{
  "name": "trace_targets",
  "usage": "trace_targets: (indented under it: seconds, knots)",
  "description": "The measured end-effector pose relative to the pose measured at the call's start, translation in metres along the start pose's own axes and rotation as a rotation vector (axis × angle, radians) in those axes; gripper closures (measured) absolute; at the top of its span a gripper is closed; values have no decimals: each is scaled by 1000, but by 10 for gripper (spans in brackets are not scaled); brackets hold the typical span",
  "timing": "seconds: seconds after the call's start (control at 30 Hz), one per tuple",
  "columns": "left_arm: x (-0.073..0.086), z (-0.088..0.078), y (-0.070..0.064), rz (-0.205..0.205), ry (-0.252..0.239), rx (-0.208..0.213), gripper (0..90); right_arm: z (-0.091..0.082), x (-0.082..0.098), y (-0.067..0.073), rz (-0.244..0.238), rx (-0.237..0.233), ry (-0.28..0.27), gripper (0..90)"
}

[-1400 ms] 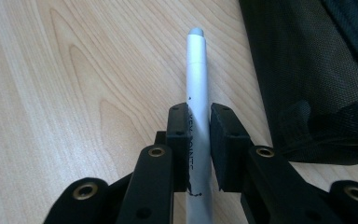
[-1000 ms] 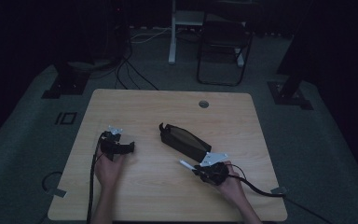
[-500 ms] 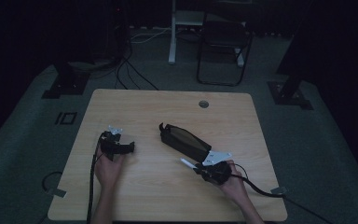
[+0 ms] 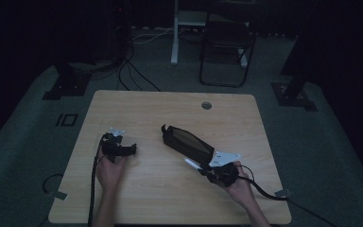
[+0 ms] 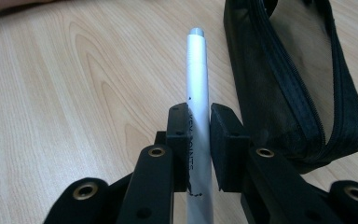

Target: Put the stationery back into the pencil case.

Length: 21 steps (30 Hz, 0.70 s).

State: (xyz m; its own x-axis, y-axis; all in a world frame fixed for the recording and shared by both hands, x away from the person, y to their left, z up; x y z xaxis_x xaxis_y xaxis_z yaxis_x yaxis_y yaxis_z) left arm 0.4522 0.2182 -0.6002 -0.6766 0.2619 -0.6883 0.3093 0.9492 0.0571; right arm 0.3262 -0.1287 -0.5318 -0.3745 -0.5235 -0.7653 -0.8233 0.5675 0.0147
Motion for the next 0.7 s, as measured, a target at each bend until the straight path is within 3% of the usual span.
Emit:
trace_targets:
  seconds: [0.7]
  knots:
    - [0, 0, 0, 0, 0, 0, 38, -13, -10, 0, -6, 3, -24, 789]
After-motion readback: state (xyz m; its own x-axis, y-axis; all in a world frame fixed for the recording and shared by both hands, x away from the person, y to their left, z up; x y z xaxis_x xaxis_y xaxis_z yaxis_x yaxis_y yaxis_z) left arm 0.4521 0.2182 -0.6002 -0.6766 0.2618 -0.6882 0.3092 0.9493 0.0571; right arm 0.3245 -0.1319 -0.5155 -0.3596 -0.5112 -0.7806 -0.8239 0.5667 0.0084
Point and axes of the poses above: each handheld gripper's, and its own axes: z roughly forward along the jaws, x roughly out of its underside, y roughly to its left, the point moved 7 cm from there along z, roughly forward along the jaws, and after that the axes turned 3 degrees about z, right-handed, at the moved point
